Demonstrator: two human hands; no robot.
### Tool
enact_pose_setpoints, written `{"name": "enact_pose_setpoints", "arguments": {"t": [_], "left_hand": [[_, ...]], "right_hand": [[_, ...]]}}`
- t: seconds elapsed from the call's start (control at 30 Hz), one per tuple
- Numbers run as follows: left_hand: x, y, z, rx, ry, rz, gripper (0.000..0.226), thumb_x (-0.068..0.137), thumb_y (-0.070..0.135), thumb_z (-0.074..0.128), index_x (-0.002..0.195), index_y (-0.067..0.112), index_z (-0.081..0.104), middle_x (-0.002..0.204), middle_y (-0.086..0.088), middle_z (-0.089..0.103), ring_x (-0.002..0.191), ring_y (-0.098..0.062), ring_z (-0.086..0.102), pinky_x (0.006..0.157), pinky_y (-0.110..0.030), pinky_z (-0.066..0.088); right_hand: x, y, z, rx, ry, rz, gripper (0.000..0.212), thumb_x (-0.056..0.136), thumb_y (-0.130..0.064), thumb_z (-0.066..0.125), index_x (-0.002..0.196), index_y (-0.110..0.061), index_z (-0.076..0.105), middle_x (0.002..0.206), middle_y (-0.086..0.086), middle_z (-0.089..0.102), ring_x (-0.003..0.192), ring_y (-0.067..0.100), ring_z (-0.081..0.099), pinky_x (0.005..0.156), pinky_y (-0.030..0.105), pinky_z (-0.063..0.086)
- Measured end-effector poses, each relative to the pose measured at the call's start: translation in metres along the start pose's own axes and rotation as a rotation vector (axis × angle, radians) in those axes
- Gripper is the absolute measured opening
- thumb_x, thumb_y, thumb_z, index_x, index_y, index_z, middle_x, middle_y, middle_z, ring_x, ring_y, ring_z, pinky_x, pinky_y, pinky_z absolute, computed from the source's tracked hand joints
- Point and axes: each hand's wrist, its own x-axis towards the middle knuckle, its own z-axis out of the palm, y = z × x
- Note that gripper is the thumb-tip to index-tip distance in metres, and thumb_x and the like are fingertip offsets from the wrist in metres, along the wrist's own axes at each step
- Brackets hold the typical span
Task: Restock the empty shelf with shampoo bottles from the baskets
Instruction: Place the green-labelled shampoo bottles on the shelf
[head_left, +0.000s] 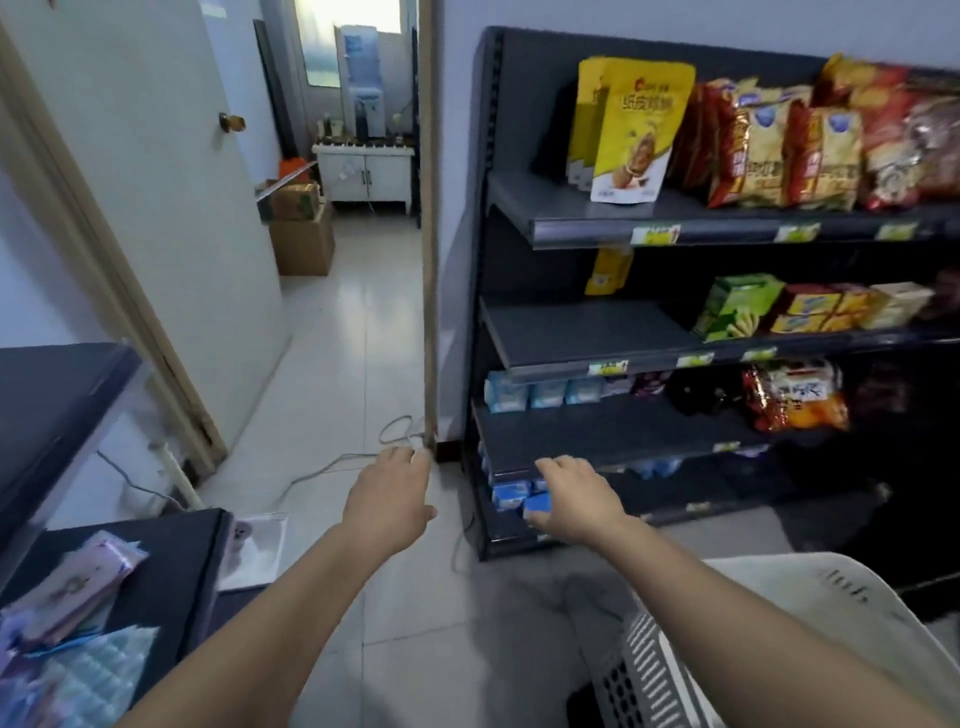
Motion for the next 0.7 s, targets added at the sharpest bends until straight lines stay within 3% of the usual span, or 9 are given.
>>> {"name": "enact_pose_setpoints", "arguments": {"t": [0.37, 0.7], "left_hand": [[-0.038, 0.093, 0.034, -0.010, -0.076, 0.374, 0.060, 0.085, 0.043, 0.065, 0.133, 0.014, 0.042, 0.132, -0.004, 0.049, 0.129, -0.024, 0.039, 0.100, -0.035, 0.042], [-0.091, 0.185, 0.061, -0.034, -0.169, 0.647, 0.064, 0.088, 0.039, 0.063, 0.140, 0.012, 0.039, 0.139, -0.006, 0.045, 0.133, -0.024, 0.036, 0.104, -0.037, 0.039]], "right_hand": [[-0.145, 0.061, 0.051, 0.081, -0.005, 0.365, 0.067, 0.086, -0.044, 0.063, 0.142, -0.014, 0.040, 0.140, 0.011, 0.047, 0.131, 0.030, 0.041, 0.104, 0.039, 0.042], [-0.266, 0.104, 0.089, 0.206, -0.020, 0.660, 0.069, 0.090, -0.053, 0.055, 0.144, -0.013, 0.038, 0.139, 0.012, 0.047, 0.129, 0.030, 0.043, 0.101, 0.039, 0.043]]}}
